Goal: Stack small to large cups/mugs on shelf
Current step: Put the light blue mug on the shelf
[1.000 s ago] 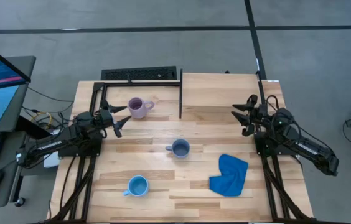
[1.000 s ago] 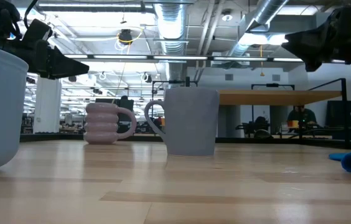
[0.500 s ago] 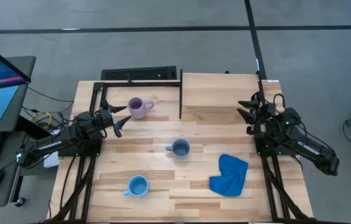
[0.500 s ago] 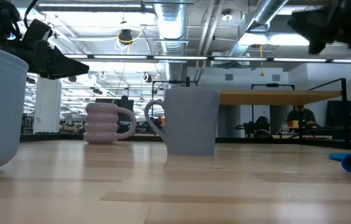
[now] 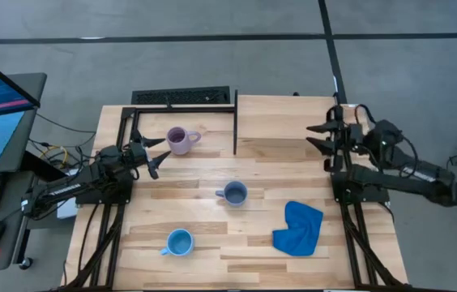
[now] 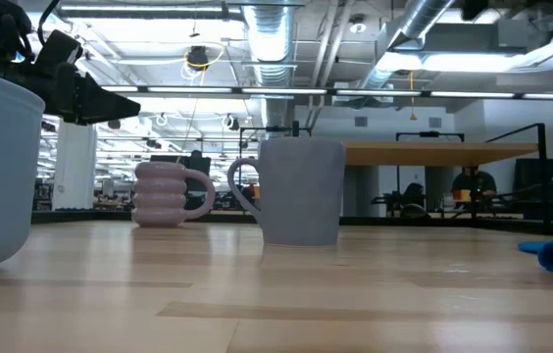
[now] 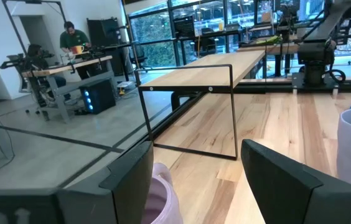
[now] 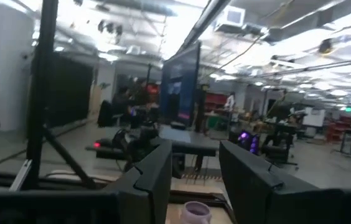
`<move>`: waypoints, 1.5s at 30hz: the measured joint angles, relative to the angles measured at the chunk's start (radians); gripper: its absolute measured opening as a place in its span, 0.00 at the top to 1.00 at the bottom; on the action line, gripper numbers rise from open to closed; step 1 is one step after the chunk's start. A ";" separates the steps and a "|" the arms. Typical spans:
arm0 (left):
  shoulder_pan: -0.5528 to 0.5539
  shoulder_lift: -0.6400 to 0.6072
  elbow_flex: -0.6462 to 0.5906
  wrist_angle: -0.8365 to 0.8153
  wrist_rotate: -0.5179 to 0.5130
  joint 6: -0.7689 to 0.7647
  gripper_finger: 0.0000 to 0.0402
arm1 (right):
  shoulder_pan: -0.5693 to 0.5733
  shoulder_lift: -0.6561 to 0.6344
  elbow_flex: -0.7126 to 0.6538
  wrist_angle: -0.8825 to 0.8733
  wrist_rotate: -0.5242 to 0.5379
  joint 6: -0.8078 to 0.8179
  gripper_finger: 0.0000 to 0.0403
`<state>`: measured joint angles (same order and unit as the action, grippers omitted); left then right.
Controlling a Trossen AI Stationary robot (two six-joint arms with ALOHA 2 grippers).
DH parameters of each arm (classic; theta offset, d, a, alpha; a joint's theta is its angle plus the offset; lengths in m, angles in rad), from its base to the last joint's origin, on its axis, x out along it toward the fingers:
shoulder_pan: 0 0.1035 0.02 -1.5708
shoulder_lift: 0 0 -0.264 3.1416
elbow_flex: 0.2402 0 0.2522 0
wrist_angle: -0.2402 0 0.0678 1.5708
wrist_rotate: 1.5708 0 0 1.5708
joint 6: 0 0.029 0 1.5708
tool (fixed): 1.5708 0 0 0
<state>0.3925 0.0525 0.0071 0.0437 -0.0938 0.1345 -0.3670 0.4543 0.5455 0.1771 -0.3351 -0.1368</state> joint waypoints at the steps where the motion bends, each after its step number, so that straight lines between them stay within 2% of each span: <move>1: 0.000 0.000 0.000 0.000 0.000 0.000 0.41 | 0.014 0.038 0.031 -0.001 0.000 -0.008 0.62; 4: 0.000 0.000 0.000 0.000 0.000 0.000 0.41 | 0.064 0.135 0.125 -0.019 0.000 -0.013 0.63; 9: 0.000 0.000 0.000 0.000 0.000 0.000 0.41 | 0.176 0.275 0.267 -0.144 -0.001 -0.014 0.64; 12: 0.000 0.000 0.000 0.000 0.000 0.000 0.41 | 0.269 0.367 0.316 -0.184 -0.002 -0.044 0.65; 15: 0.000 0.000 0.000 0.000 0.000 0.000 0.41 | 0.352 0.445 0.360 -0.203 -0.001 -0.147 0.65; 20: 0.000 0.000 0.000 0.000 0.000 0.000 0.41 | 0.446 0.549 0.423 -0.204 0.066 -0.180 0.65; 25: 0.000 0.000 0.000 0.000 0.000 -0.002 0.41 | 0.486 0.622 0.451 -0.208 0.102 -0.135 0.66; 34: 0.000 0.000 0.000 0.000 0.000 -0.005 0.41 | 0.522 0.761 0.451 -0.201 0.104 -0.133 0.67; 38: 0.000 0.000 0.000 0.000 0.000 -0.005 0.41 | 0.534 0.791 0.451 -0.198 0.103 -0.123 0.67; 45: 0.000 0.000 0.000 0.000 0.001 -0.005 0.41 | 0.551 0.797 0.451 -0.190 0.102 -0.001 0.67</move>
<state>0.3923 0.0525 0.0074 0.0437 -0.0933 0.1299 0.1841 1.2514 0.9965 -0.0130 -0.2330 -0.1380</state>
